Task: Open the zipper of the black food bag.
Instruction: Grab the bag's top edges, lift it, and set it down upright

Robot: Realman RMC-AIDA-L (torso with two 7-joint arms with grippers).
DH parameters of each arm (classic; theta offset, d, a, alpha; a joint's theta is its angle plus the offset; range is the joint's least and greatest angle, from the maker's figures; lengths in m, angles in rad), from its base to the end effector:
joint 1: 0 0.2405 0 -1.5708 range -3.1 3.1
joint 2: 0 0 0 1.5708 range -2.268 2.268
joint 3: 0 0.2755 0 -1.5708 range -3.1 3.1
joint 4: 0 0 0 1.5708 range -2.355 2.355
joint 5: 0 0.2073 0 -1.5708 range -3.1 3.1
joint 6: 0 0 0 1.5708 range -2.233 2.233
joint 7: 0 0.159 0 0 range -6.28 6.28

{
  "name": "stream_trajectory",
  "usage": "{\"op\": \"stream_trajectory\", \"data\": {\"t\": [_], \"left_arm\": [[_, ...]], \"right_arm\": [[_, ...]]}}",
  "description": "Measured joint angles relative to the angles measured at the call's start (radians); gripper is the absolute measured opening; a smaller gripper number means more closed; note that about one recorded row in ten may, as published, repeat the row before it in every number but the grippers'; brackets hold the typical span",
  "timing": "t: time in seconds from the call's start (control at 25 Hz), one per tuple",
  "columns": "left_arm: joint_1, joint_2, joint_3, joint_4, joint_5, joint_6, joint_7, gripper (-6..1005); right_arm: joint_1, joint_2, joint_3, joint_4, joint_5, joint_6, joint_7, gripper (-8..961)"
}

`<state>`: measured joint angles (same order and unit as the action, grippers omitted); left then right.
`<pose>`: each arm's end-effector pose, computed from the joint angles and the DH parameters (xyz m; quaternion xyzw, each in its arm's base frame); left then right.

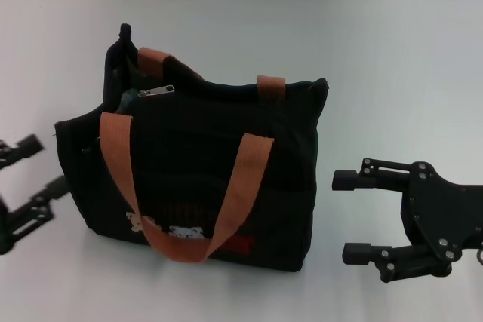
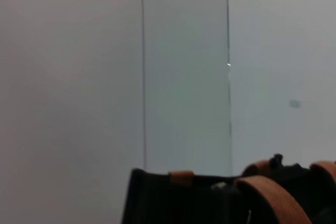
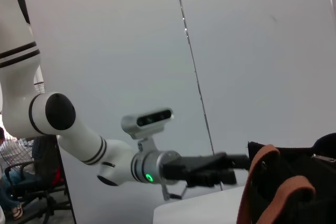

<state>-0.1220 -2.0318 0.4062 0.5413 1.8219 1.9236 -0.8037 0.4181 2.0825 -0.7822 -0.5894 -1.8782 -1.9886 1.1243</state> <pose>-0.3533 0.1957 0.0387 -0.8735 -0.1190 -0.3578 0.3080 0.2513 0.2522 -0.0231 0.9251 -0.0884 -0.3685 0.0244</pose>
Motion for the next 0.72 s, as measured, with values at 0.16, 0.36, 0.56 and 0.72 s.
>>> {"op": "stream_trajectory", "data": {"t": [0.16, 0.36, 0.56, 0.72], "left_arm": [[-0.058, -0.014, 0.000, -0.052, 0.067, -0.086, 0.012, 630], [-0.075, -0.028, -0.002, -0.060, 0.084, -0.160, 0.039, 625], [-0.076, -0.025, -0.006, -0.099, 0.079, -0.152, 0.083, 534], [-0.077, -0.029, -0.004, -0.099, 0.078, -0.146, 0.105, 393]], "right_arm": [[0.002, -0.001, 0.000, 0.008, -0.001, 0.002, 0.000, 828], [0.002, -0.001, 0.000, 0.008, -0.001, 0.002, 0.000, 828], [-0.002, -0.001, 0.000, 0.008, -0.001, 0.002, -0.004, 828], [-0.001, -0.001, 0.000, 0.008, -0.001, 0.002, -0.005, 827]]}}
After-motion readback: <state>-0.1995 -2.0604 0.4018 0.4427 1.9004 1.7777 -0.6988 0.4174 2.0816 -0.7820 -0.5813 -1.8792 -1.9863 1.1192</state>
